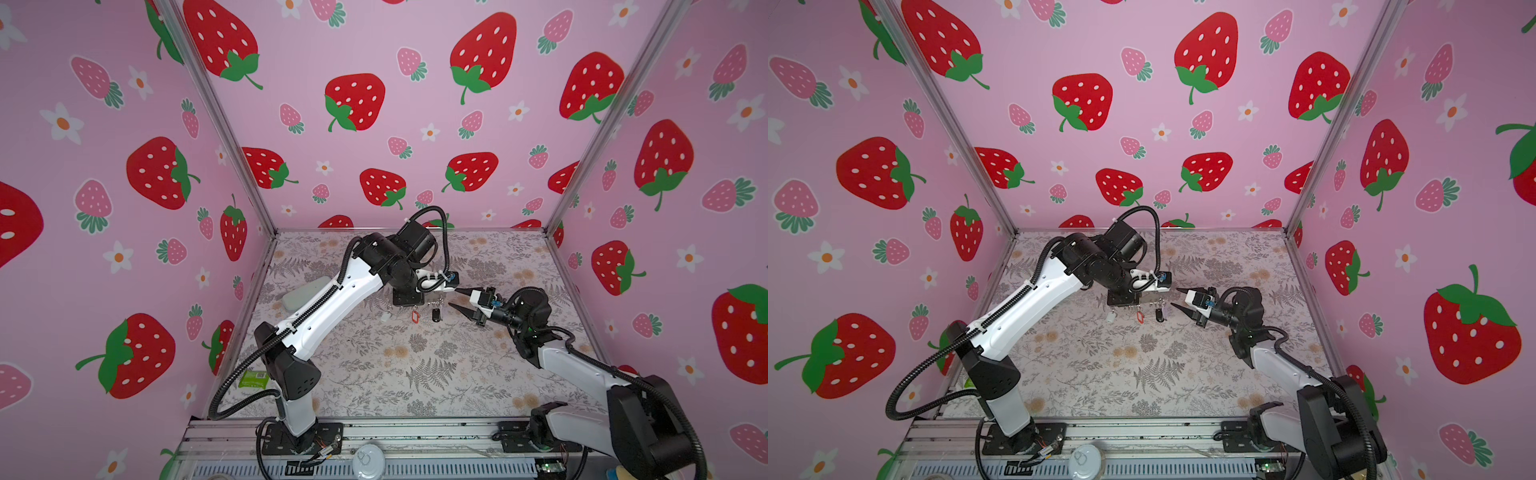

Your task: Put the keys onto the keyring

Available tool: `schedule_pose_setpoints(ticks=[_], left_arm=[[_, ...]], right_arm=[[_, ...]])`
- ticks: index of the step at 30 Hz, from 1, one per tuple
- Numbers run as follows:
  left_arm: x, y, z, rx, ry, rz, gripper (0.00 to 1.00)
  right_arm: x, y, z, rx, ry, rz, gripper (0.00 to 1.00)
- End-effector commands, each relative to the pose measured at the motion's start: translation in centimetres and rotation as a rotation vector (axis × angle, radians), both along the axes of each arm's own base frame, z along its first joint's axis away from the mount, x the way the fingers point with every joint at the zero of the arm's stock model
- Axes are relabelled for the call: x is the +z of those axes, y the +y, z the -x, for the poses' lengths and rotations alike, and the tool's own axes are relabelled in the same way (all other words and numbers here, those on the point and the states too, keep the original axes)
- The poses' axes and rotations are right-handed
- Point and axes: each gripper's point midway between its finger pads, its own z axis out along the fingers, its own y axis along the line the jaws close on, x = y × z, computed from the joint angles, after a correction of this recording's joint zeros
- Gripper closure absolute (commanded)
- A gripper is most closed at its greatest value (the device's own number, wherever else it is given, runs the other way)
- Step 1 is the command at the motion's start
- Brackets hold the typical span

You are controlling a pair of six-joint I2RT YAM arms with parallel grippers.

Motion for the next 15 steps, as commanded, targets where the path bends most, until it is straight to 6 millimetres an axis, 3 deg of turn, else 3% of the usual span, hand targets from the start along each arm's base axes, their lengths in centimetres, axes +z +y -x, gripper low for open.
schedule_pose_setpoints(ticks=[1,8,12,15], left_arm=[[1.5,0.8,-0.7,-0.025,-0.113,-0.073,1.0],[2.4,0.7,-2.0,-0.06,-0.274,-0.14,1.0],[3.5,-0.1,-3.2,-0.066,-0.378,-0.127,1.0],[4.1,-1.1,-3.6,-0.076,-0.444,-0.097,1.0]], right_arm=[[0.9,0.3,0.9,0.04,-0.015,-0.05,0.56],[1.9,0.8,2.0,0.115,0.048,-0.094,0.53],[2.1,1.9,2.9,0.175,0.078,-0.103,0.54],[2.4,2.6,2.6,0.175,0.115,-0.12,0.56]])
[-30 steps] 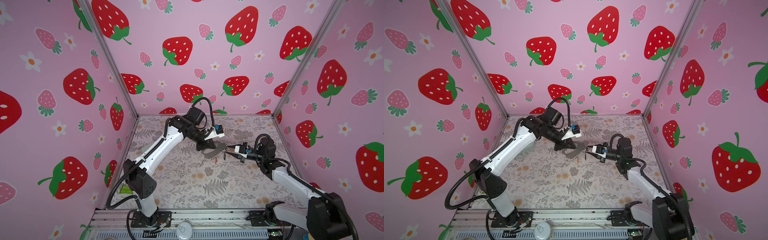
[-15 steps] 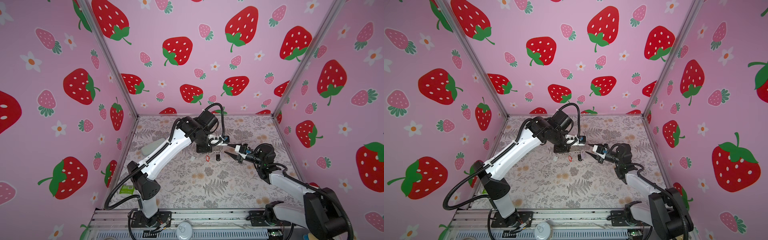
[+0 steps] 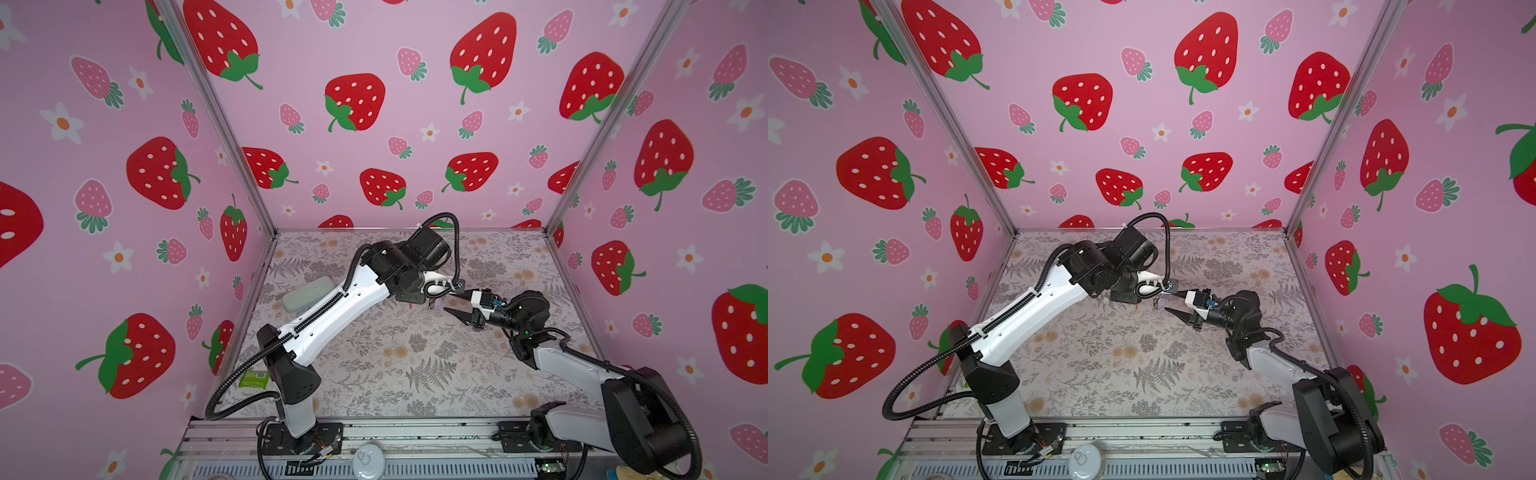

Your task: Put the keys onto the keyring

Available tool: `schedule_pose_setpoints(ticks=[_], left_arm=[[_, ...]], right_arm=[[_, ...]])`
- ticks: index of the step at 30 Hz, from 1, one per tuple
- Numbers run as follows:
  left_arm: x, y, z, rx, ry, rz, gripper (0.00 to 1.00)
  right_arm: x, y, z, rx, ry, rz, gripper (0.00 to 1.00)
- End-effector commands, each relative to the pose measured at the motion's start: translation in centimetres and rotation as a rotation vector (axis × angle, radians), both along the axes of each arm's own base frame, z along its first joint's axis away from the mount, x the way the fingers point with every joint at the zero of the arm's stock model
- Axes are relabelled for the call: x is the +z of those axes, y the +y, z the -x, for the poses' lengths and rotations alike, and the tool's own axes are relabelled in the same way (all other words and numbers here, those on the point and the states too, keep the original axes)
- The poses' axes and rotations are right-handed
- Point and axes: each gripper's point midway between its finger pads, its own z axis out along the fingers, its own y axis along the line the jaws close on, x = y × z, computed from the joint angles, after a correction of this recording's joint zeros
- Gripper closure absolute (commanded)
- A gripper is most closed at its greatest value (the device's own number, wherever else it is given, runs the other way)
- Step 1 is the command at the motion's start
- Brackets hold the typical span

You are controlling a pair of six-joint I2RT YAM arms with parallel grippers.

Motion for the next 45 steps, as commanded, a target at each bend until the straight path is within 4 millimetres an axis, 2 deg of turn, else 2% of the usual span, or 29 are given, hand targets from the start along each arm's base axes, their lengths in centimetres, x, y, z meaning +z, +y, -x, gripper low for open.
schedule_pose_setpoints(ticks=[1,7,13,16,19,24,32,36,41,45], left_arm=[[3.0,-0.8,-1.0,-0.032,-0.152,0.053,1.0],[3.2,-1.6,-1.2,-0.057,-0.232,0.09,1.0],[3.2,-1.6,-2.3,-0.038,-0.317,0.099,1.0],[3.4,-1.7,-2.6,-0.03,-0.349,0.114,1.0],[3.5,-1.8,-2.5,-0.034,-0.355,0.132,1.0],[3.3,-2.2,-2.3,-0.051,-0.346,0.153,1.0],[3.1,-2.2,-2.6,-0.02,-0.339,0.167,1.0],[2.1,-1.5,-3.5,0.052,-0.313,0.155,1.0],[0.4,-0.7,-4.6,0.174,-0.262,0.165,1.0],[-1.4,-0.5,-5.1,0.261,-0.221,0.149,1.0]], right_arm=[[1.6,0.8,-0.3,0.016,0.034,-0.043,0.57],[2.3,0.6,-2.3,-0.076,0.063,-0.081,0.61],[2.9,-0.4,-2.7,-0.163,0.016,-0.11,0.61],[2.5,-0.7,-2.6,-0.181,0.023,-0.104,0.6],[1.7,-0.8,-3.3,-0.214,0.056,-0.094,0.55],[1.5,-0.2,-4.5,-0.213,0.092,-0.096,0.54],[-0.1,0.5,-2.6,-0.095,0.128,-0.049,0.66],[-0.1,-0.4,-2.3,-0.152,0.129,-0.06,0.66],[-0.9,-1.9,-3.1,-0.28,0.159,-0.018,0.64],[-0.9,-4.0,-3.8,-0.434,0.146,-0.039,0.61]])
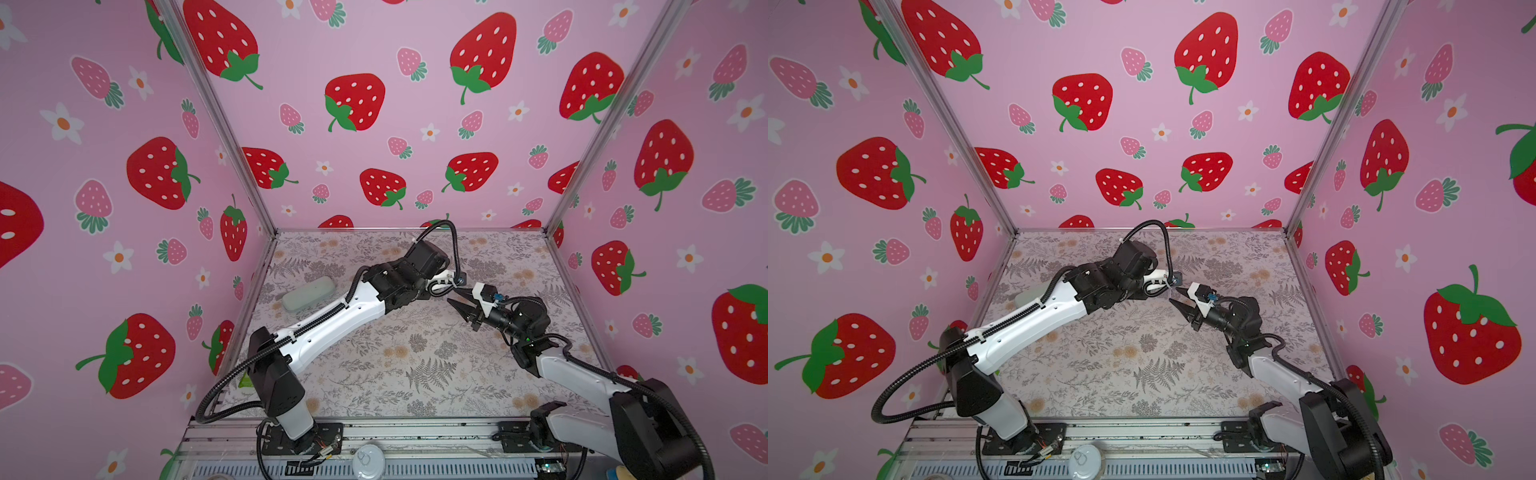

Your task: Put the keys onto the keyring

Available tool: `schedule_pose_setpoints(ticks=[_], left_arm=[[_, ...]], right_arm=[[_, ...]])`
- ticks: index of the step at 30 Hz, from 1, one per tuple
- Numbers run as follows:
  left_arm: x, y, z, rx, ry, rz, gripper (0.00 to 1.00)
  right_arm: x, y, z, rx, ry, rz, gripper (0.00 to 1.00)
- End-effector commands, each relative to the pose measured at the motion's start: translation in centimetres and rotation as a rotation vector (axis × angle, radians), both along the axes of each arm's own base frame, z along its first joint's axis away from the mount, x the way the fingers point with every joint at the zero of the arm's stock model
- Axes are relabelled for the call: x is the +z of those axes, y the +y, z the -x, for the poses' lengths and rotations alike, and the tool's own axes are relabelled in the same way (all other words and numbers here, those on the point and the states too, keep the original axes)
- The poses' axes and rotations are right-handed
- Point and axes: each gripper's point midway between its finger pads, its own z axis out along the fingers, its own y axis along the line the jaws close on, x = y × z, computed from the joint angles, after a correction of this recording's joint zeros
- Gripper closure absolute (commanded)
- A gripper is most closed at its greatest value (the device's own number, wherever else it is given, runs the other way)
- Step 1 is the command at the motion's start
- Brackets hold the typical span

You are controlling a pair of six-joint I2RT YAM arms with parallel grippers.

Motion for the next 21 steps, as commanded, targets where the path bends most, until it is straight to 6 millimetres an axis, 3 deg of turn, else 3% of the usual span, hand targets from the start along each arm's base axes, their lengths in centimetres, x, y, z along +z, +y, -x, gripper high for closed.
schedule_pose_setpoints(ticks=[1,6,10,14,21], left_arm=[[0.2,0.5,-0.7,0.115,0.017,0.036,1.0],[-1.8,0.5,-1.0,0.229,0.09,0.057,1.0],[-3.1,-0.3,-0.4,0.29,0.129,0.089,1.0],[-4.8,-1.9,0.9,0.324,0.183,0.084,1.0],[-6.9,-5.8,3.9,0.373,0.347,0.129,1.0]], right_arm=[[-0.7,-2.1,-1.2,-0.159,0.014,0.01,0.6],[-0.7,-5.5,-3.2,-0.398,0.022,0.019,0.58],[0.0,-9.5,-4.0,-0.632,-0.003,-0.003,0.52],[0.6,-14.1,-4.1,-0.871,-0.029,-0.042,0.49],[1.8,-18.1,-3.2,-1.056,-0.093,-0.06,0.45]])
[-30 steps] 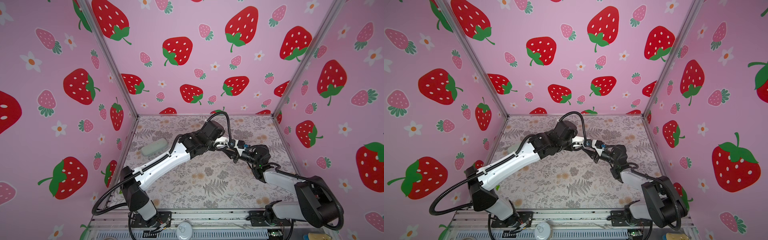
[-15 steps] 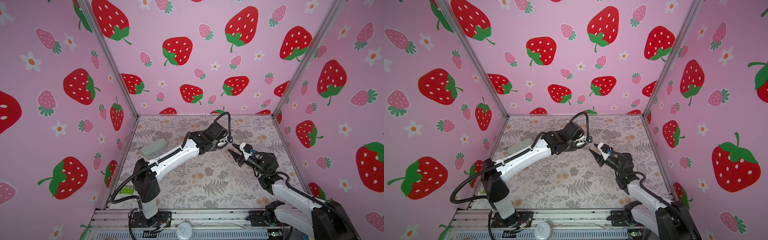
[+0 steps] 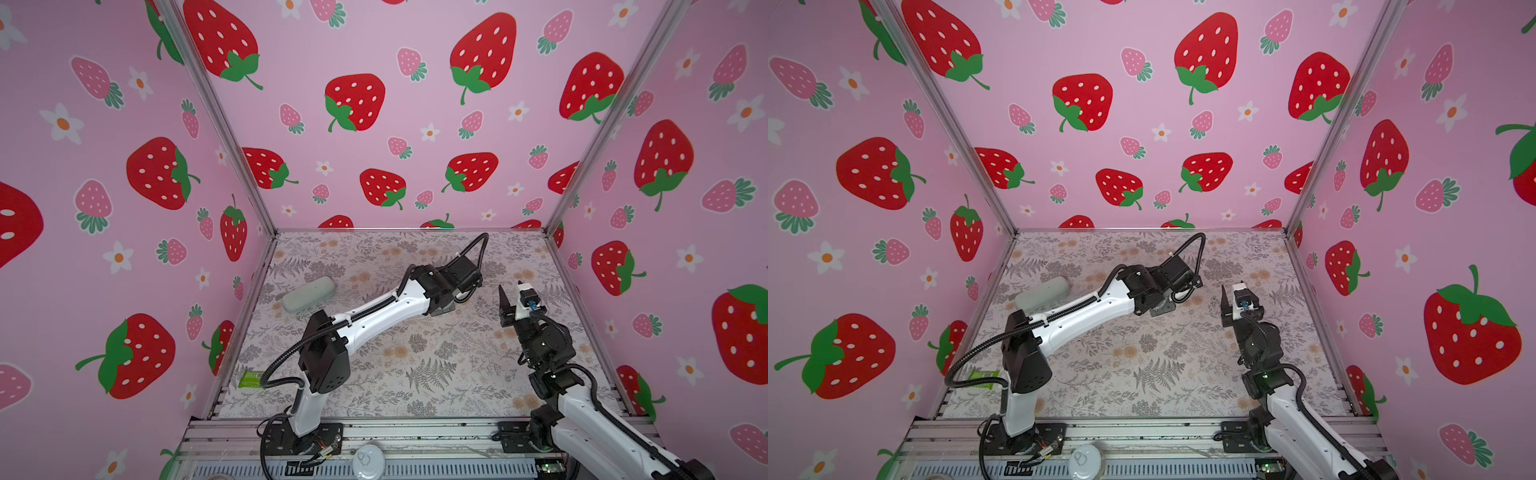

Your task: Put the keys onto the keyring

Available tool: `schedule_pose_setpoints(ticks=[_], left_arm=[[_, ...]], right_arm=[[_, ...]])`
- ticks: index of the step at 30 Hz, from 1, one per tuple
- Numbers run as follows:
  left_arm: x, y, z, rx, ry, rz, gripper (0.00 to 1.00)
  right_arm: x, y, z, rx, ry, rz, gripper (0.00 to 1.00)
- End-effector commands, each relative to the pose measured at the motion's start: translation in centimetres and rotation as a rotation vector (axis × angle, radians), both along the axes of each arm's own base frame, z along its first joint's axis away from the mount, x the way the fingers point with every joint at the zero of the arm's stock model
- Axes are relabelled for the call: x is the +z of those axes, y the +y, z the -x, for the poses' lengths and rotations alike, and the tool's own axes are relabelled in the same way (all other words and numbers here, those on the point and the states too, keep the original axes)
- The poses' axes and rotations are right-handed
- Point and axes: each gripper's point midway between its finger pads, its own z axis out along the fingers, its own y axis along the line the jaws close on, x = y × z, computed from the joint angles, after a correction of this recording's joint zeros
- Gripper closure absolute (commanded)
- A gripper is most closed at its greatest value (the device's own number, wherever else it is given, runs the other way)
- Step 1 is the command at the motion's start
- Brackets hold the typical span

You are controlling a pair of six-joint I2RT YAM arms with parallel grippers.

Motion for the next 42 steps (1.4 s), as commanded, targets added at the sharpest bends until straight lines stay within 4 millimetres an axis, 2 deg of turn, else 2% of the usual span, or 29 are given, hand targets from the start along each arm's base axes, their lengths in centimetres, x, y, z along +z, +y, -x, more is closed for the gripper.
schedule_pose_setpoints(ticks=[1,4,8,10,15,21,26,33,37,42], left_arm=[[0.3,-1.0,2.1,0.075,0.1,0.066,1.0],[-0.3,-2.5,3.5,0.084,0.203,0.11,1.0],[-2.0,-3.8,4.8,0.091,0.354,0.158,1.0],[-3.2,-3.5,4.6,0.108,0.429,0.169,1.0],[-6.1,-1.9,2.3,0.172,0.591,0.23,1.0],[-8.9,1.2,-1.1,0.239,0.669,0.242,1.0],[-10.7,4.7,-4.5,0.34,0.762,0.321,1.0],[-12.6,9.5,-8.3,0.498,0.862,0.438,1.0],[-13.4,11.4,-9.6,0.585,0.933,0.524,1.0],[-14.4,13.0,-10.4,0.666,0.989,0.587,0.86]], right_arm=[[0.7,-3.4,0.3,-0.18,-0.029,-0.015,0.44],[1.2,-4.5,0.6,-0.229,-0.05,-0.008,0.43],[0.9,-4.4,0.1,-0.227,-0.033,0.01,0.43],[0.5,-3.9,-0.5,-0.211,-0.012,0.017,0.43],[-0.5,-2.7,-2.0,-0.179,0.034,0.028,0.43],[-2.0,-1.6,-4.0,-0.165,0.098,0.059,0.42],[-3.3,-0.5,-5.9,-0.15,0.154,0.082,0.41],[-4.6,0.9,-8.4,-0.129,0.205,0.121,0.41],[-5.1,1.4,-9.2,-0.12,0.225,0.14,0.41],[-5.6,1.5,-9.3,-0.12,0.24,0.152,0.4]])
